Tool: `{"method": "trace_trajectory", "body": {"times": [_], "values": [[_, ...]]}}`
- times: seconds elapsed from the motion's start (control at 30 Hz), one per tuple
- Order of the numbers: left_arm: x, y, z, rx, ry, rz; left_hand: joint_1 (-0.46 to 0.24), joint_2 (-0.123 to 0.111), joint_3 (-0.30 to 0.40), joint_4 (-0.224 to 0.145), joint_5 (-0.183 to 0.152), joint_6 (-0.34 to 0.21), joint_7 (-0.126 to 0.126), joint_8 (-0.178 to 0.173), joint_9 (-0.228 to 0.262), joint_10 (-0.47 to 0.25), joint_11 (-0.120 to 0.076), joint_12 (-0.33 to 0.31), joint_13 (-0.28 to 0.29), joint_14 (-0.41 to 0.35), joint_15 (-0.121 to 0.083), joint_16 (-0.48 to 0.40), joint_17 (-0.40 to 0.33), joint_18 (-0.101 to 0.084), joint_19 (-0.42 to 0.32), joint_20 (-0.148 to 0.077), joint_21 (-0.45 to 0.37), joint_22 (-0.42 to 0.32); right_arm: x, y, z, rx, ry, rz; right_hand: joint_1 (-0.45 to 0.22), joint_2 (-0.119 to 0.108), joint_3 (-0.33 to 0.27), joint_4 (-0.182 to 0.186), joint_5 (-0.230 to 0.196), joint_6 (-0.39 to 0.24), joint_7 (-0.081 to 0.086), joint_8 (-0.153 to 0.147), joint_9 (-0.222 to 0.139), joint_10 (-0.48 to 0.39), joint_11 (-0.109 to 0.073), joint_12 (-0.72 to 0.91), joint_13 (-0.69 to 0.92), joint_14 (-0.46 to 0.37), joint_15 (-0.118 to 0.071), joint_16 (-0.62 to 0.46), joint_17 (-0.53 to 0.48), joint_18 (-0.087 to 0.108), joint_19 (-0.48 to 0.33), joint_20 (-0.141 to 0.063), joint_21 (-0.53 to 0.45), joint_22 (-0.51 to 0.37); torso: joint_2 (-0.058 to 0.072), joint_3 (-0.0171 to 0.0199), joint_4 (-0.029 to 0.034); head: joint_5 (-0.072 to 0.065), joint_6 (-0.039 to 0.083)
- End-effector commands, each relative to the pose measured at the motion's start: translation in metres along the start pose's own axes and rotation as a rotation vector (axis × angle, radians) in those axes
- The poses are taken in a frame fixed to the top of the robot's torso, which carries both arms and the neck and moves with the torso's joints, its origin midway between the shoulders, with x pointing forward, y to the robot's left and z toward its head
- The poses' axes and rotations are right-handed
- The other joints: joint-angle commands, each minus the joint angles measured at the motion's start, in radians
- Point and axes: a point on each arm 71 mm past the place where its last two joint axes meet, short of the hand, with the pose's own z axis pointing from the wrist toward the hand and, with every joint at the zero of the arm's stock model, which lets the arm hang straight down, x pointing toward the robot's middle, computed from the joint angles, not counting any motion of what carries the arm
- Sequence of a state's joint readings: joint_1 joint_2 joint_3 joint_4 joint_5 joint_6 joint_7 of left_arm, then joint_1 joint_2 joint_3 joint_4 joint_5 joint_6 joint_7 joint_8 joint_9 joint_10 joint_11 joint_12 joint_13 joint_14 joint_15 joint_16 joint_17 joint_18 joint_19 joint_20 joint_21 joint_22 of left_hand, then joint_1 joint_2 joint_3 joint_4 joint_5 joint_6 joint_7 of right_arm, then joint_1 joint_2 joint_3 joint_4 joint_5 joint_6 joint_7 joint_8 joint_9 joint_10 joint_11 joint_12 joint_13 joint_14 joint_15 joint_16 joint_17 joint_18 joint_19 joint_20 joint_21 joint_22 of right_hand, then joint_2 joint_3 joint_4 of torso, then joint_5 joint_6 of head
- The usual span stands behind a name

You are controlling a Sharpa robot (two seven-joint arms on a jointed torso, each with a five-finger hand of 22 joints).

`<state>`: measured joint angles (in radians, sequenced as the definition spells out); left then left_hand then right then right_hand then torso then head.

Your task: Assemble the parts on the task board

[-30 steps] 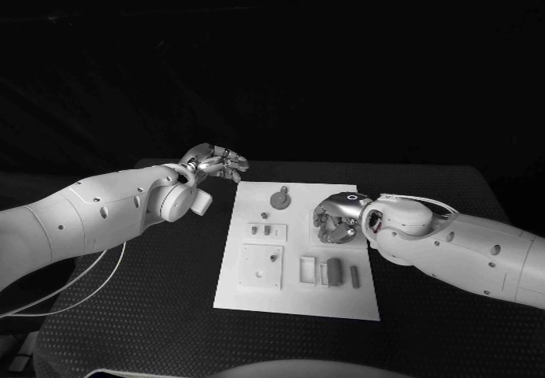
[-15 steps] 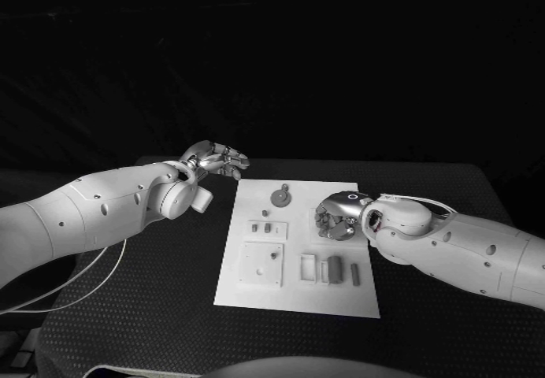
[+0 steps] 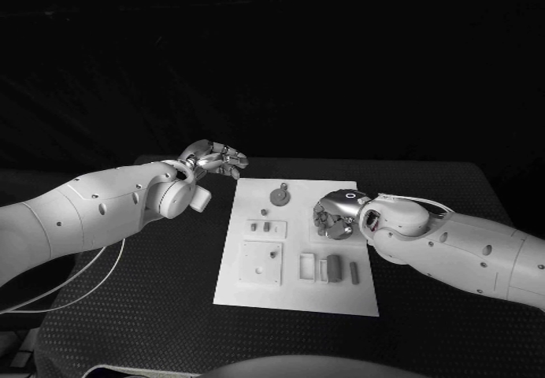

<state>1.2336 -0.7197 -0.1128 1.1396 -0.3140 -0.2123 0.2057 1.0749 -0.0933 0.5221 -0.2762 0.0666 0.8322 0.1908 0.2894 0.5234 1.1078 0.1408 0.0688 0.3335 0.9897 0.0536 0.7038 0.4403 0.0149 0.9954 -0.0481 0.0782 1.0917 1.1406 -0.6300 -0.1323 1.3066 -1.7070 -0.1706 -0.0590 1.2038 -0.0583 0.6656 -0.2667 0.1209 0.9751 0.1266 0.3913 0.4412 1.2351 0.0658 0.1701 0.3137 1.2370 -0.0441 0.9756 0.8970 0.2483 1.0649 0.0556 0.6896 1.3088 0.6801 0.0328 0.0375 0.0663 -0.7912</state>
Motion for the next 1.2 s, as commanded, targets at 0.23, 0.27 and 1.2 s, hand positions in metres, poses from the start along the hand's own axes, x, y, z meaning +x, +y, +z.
{"method": "trace_trajectory", "body": {"times": [0.23, 0.27, 1.2], "values": [[0.001, -0.002, 0.0, 0.013, 0.01, -0.008, -0.011, 0.002, -0.004, 0.0, -0.001, -0.009, 0.001, 0.006, -0.002, -0.003, -0.001, 0.002, -0.002, 0.007, -0.002, -0.004, 0.002, 0.0, 0.004, 0.001, -0.005, -0.001, -0.004, 0.006, -0.007, -0.005, -0.048, 0.016, -0.009, -0.002, 0.039, -0.005, 0.003, 0.018, -0.006, 0.005, 0.007, 0.018, -0.008, 0.008, 0.033, 0.01, -0.008, 0.016, -0.008, 0.014, 0.018, -0.008, 0.016, 0.021, -0.001, -0.0007, 0.0, 0.003, 0.001], [0.001, -0.002, 0.0, 0.012, 0.009, -0.008, -0.011, 0.002, -0.004, 0.0, -0.001, -0.009, 0.001, 0.006, -0.002, -0.003, -0.001, 0.002, -0.002, 0.007, -0.002, -0.004, 0.002, 0.0, 0.004, 0.001, -0.005, -0.001, -0.007, 0.008, -0.008, -0.012, -0.046, 0.02, -0.01, -0.003, 0.04, -0.006, 0.003, 0.019, -0.006, 0.005, 0.008, 0.018, -0.008, 0.008, 0.034, 0.011, -0.008, 0.017, -0.008, 0.014, 0.018, -0.008, 0.016, 0.021, -0.001, -0.001, 0.0, 0.003, 0.001], [0.007, -0.004, 0.003, 0.017, 0.027, -0.011, -0.012, 0.003, -0.004, 0.001, -0.001, -0.009, 0.001, 0.007, -0.003, -0.003, -0.001, 0.002, -0.002, 0.007, -0.002, -0.006, 0.005, 0.0, 0.004, 0.001, -0.006, -0.001, -0.018, 0.132, 0.018, -0.313, -0.06, 0.064, -0.019, -0.002, 0.049, -0.014, 0.002, 0.022, -0.007, 0.004, 0.01, 0.019, -0.01, 0.006, 0.041, 0.011, -0.01, 0.023, -0.012, 0.014, 0.021, -0.012, 0.02, 0.02, -0.001, -0.0007, 0.0017, 0.038, -0.011]]}}
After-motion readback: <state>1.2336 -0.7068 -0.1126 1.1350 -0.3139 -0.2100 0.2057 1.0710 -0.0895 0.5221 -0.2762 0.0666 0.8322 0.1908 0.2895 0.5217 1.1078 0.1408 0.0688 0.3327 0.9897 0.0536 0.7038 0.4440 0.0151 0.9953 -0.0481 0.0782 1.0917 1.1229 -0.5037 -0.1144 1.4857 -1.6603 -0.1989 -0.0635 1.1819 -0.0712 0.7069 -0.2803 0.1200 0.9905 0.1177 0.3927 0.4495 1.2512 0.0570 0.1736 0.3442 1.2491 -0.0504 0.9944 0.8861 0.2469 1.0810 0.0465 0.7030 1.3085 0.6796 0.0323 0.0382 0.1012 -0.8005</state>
